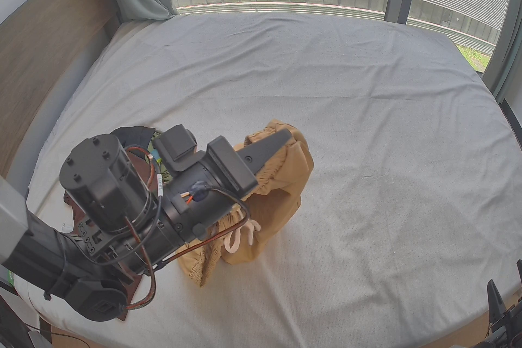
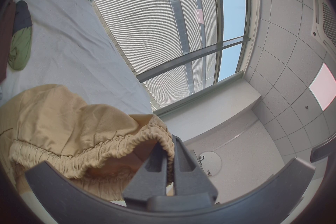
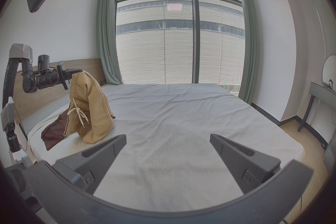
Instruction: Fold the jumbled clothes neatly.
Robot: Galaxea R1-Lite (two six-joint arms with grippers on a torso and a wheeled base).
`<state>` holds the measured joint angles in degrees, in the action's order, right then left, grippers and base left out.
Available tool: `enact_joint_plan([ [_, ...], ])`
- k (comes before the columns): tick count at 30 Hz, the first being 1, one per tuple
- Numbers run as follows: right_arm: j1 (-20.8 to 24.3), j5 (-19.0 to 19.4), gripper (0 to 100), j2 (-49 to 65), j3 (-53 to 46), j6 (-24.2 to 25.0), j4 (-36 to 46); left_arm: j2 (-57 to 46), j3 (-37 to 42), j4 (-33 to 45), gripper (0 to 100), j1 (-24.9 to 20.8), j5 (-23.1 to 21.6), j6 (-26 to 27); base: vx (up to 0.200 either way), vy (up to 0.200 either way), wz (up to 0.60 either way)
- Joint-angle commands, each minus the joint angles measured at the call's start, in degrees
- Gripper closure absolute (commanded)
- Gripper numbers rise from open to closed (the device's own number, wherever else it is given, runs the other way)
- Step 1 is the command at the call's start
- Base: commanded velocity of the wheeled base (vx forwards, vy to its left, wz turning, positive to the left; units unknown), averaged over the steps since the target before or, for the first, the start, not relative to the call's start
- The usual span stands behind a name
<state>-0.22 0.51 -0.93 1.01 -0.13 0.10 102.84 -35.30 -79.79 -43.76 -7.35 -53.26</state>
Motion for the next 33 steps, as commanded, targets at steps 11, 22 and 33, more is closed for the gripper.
enact_joint_plan([
  [11, 0.04, 0.02, 0, 0.93, -1.01, -0.04, -0.01, 7.11, -3.37, -0.37, 100, -5.37, -4.51, -0.97, 0.000, 0.000, 0.00],
  [22, 0.04, 0.02, 0, 0.93, -0.92, -0.04, -0.01, 10.36, -8.55, -0.46, 100, -8.44, -6.98, -3.17, 0.000, 0.000, 0.00],
  [33, 0.04, 0.02, 0, 0.93, -1.01, 0.05, -0.01, 7.55, -18.75, 0.86, 100, -12.57, -6.89, -9.32, 0.000, 0.000, 0.00],
])
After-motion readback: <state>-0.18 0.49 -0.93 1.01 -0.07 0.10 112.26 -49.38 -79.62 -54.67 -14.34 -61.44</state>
